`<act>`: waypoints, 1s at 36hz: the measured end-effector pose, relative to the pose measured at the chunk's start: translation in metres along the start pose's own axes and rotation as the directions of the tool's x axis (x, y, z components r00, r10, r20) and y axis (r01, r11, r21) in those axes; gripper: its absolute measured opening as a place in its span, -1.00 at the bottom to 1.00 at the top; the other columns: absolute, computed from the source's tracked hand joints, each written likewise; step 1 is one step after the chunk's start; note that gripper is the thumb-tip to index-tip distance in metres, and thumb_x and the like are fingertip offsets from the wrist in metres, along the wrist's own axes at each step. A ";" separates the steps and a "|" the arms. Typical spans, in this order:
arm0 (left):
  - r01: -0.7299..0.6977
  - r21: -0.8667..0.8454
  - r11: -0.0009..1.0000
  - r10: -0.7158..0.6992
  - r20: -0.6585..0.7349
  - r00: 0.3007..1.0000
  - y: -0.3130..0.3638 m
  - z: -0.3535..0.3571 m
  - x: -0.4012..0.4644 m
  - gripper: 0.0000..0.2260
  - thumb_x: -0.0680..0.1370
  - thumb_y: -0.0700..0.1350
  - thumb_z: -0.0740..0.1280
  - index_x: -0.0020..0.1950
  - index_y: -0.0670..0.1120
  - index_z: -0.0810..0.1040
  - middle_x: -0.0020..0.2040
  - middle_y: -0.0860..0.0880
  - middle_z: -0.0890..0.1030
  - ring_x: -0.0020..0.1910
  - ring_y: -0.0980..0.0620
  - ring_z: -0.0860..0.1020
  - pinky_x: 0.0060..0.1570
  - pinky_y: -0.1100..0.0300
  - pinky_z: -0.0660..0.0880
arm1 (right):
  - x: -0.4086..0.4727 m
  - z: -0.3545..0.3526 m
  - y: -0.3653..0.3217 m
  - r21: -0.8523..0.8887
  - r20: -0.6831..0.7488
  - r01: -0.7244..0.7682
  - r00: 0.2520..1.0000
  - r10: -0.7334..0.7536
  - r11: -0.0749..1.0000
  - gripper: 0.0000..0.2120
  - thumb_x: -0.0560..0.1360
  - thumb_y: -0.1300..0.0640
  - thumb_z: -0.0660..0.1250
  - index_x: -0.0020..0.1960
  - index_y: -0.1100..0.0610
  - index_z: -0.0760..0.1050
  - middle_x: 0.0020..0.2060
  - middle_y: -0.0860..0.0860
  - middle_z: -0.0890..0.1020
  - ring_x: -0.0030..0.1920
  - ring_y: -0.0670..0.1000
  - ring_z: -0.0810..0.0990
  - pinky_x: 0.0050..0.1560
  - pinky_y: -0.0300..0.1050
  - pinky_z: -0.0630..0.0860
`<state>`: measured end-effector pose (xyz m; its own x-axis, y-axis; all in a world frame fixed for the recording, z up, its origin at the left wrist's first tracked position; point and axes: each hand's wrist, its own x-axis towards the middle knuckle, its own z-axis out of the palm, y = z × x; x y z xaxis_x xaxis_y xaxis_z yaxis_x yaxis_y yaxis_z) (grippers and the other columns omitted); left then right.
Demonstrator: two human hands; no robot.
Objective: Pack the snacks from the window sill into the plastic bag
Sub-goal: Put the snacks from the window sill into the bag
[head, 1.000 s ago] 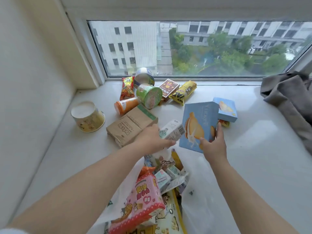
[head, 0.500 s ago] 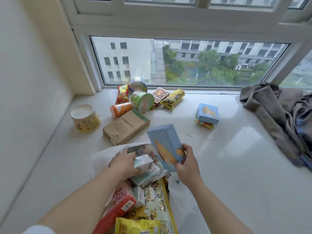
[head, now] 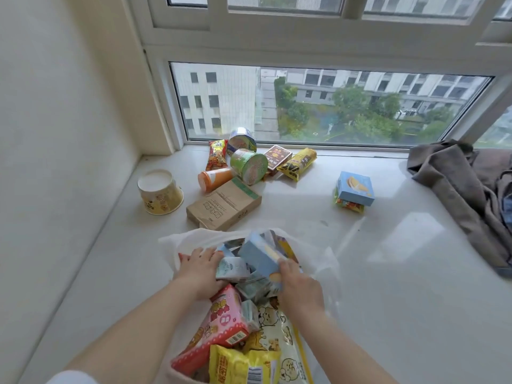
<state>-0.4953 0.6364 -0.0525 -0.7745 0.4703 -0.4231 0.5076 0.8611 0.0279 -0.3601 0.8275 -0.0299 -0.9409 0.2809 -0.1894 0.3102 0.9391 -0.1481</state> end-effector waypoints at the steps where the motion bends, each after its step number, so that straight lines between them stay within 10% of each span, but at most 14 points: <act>1: 0.010 -0.037 0.999 -0.009 0.027 1.000 0.000 0.001 0.000 -0.29 0.43 0.39 0.11 0.50 0.12 0.08 0.55 0.05 0.03 0.49 -0.10 0.00 0.40 -0.20 0.03 | -0.001 0.008 -0.005 -0.028 0.052 0.021 0.998 -0.019 0.999 -0.45 0.51 0.22 0.16 0.45 0.05 0.08 0.30 0.07 0.33 0.03 0.15 0.52 -0.21 -0.03 0.43; 9: 0.079 -0.355 0.932 -0.057 0.071 0.996 0.007 -0.033 0.010 -0.59 0.59 -0.09 0.02 0.46 0.05 0.26 0.39 -0.08 0.41 0.30 -0.12 0.39 0.27 0.00 0.30 | 0.002 0.026 -0.011 0.043 0.224 -0.029 0.974 0.018 0.999 -0.24 0.48 0.12 0.22 0.51 -0.10 -0.17 0.50 0.02 0.03 0.37 0.18 0.21 0.14 0.06 0.47; 20: -0.161 -0.318 0.934 0.094 -0.214 0.972 0.082 -0.068 0.024 -0.69 0.57 -0.01 0.20 0.31 0.02 0.44 0.27 0.00 0.50 0.23 -0.03 0.43 0.17 0.07 0.40 | 0.018 -0.006 0.030 0.183 0.139 0.060 0.987 -0.086 0.981 -0.50 0.52 0.00 0.18 0.44 -0.04 0.19 0.35 -0.01 0.34 0.30 0.07 0.35 0.20 -0.03 0.38; 36: -0.059 -0.351 0.935 0.000 -0.166 0.986 0.248 -0.105 0.134 -0.65 0.57 0.01 0.21 0.36 0.03 0.38 0.28 -0.02 0.45 0.25 -0.05 0.41 0.15 0.06 0.41 | 0.109 -0.045 0.241 0.267 0.100 -0.144 0.988 0.121 0.953 -0.59 0.54 0.11 0.14 0.39 0.05 0.29 0.30 0.01 0.39 0.31 0.04 0.34 0.16 -0.08 0.39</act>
<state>-0.5131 0.9335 -0.0074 -0.8265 0.4955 -0.2673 0.3873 0.8449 0.3689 -0.3936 1.0933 -0.0424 -0.8779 0.3713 -0.3024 0.4674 0.8016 -0.3726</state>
